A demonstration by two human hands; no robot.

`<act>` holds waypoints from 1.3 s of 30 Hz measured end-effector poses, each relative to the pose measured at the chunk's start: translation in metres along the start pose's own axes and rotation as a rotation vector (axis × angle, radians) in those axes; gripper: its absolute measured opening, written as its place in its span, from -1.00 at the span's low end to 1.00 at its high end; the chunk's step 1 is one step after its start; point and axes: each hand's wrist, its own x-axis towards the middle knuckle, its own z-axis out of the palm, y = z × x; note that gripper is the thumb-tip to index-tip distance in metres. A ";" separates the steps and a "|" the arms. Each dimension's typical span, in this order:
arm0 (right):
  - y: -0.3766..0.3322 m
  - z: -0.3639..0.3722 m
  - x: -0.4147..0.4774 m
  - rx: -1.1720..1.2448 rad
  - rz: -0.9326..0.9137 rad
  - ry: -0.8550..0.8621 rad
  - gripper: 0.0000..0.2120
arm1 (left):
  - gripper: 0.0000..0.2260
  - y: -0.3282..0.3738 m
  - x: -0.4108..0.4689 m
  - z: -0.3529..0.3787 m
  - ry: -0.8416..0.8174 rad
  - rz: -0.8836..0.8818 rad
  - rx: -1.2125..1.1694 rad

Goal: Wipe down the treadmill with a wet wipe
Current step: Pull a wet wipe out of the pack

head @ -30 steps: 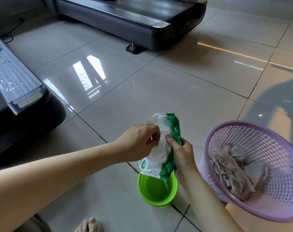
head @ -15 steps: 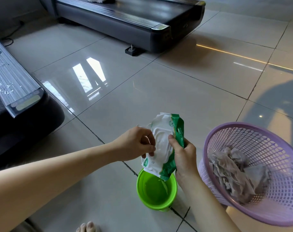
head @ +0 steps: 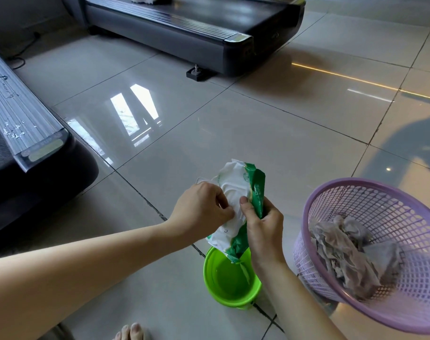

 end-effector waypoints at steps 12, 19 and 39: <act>-0.002 -0.007 0.002 0.024 0.023 -0.005 -0.91 | -0.85 0.001 0.010 -0.004 -0.128 -0.013 -0.226; 0.012 -0.008 0.006 -0.222 -0.093 0.077 -0.91 | -0.90 0.006 0.012 -0.016 -0.399 -0.109 -0.532; 0.027 -0.009 0.015 -0.423 -0.051 0.133 -0.87 | -0.73 0.016 0.012 -0.026 -0.013 -0.239 -0.891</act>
